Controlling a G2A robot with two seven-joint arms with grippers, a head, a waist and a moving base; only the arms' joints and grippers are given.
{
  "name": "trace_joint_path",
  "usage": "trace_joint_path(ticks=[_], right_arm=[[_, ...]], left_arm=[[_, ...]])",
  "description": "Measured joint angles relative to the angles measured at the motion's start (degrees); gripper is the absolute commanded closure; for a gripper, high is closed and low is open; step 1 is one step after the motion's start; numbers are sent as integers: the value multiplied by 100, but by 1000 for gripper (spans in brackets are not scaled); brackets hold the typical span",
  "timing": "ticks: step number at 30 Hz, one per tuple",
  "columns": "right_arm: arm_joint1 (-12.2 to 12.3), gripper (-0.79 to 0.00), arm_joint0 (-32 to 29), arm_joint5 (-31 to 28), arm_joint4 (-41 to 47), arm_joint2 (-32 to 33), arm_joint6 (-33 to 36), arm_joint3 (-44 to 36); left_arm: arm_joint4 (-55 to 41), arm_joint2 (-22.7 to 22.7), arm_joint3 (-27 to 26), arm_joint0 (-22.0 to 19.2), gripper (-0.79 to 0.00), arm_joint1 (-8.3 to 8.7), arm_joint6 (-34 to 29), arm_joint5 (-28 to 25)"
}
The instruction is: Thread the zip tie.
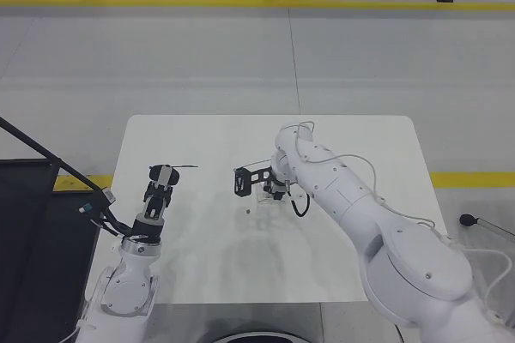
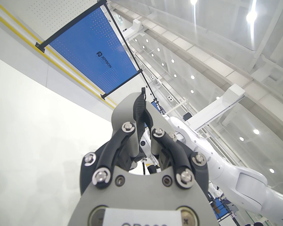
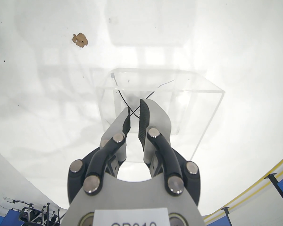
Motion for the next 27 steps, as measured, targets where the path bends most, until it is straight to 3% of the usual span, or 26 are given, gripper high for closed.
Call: trace_joint_path(ticks=[5, 10, 18, 22, 27], right_arm=[[-74, -71, 14, 0, 15, -14, 1, 151], [-132, 0, 33, -29, 14, -23, -28, 286], [-194, 0, 77, -29, 21, -12, -35, 416], [-214, -92, 93, -29, 9, -4, -57, 451], [-233, -111, 93, -29, -20, -21, -58, 447]], left_arm=[[0, 0, 0, 0, 0, 0, 0, 0], [0, 0, 0, 0, 0, 0, 0, 0], [0, 0, 0, 0, 0, 0, 0, 0], [0, 0, 0, 0, 0, 0, 0, 0], [0, 0, 0, 0, 0, 0, 0, 0]])
